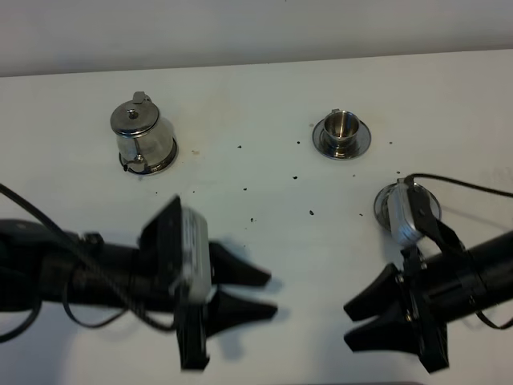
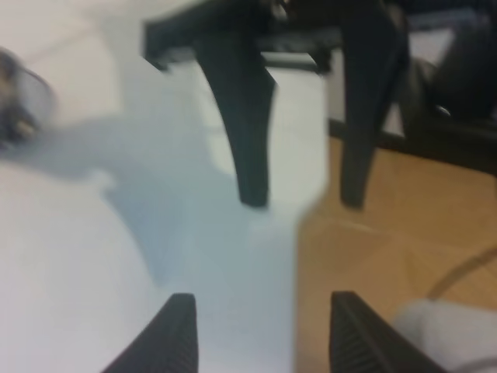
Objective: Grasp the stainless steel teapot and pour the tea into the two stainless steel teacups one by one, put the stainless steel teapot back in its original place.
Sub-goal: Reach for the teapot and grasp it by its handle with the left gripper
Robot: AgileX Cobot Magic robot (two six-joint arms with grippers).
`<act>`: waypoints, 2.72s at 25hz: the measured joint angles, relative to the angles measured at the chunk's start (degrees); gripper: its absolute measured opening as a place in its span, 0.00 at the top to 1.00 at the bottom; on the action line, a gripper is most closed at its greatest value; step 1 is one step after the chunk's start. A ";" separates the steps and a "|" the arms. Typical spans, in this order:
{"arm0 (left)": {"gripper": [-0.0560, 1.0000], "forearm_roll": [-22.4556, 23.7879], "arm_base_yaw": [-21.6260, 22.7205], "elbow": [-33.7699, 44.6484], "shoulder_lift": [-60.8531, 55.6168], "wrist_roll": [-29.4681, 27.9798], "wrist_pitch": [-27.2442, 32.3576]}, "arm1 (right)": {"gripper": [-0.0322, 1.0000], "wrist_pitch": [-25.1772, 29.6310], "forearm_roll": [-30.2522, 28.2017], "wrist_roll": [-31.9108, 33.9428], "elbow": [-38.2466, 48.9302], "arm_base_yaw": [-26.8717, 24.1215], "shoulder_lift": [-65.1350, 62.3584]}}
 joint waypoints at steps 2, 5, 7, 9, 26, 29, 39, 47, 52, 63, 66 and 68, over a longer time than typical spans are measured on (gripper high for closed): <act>0.54 -0.54 0.78 -1.75 -2.41 -3.33 -2.13 | 0.56 -1.66 -0.06 2.56 -1.56 0.00 0.00; 0.55 -0.03 2.99 -4.89 -6.84 -13.56 -7.09 | 0.56 -4.58 -0.56 7.65 -4.81 0.00 -0.38; 0.55 3.00 4.76 -6.98 -9.52 -22.02 -9.28 | 0.56 -6.27 -1.40 11.81 -7.62 0.00 -1.17; 0.55 8.46 6.63 -9.41 -11.12 -32.16 -10.11 | 0.56 -7.43 -2.73 15.99 -10.39 0.00 -2.25; 0.55 70.81 10.46 -37.84 -6.32 -102.22 2.03 | 0.61 -1.33 -53.72 85.75 -25.38 0.00 -27.29; 0.55 71.50 10.46 -41.20 -1.54 -102.70 3.55 | 0.61 3.22 -59.82 91.47 -24.60 0.00 -32.99; 0.55 72.09 10.46 -49.09 10.68 -102.76 6.12 | 0.61 7.85 -72.23 98.81 -11.15 0.00 -54.12; 0.55 74.11 10.46 -52.69 14.17 -103.90 6.63 | 0.61 9.06 -72.98 101.16 -0.76 0.00 -71.24; 0.55 74.51 10.46 -52.91 14.23 -104.30 6.69 | 0.61 6.68 -73.04 102.01 0.77 0.00 -79.42; 0.55 74.73 10.46 -54.14 14.30 -104.36 4.82 | 0.61 2.54 -72.93 102.32 2.54 -0.06 -82.56; 0.55 75.56 10.46 -55.40 14.35 -104.36 4.76 | 0.62 2.54 -72.47 102.32 2.54 -2.08 -82.73; 0.55 76.98 10.46 -56.83 14.72 -105.36 5.22 | 0.62 2.54 -71.96 102.32 2.69 -4.56 -83.27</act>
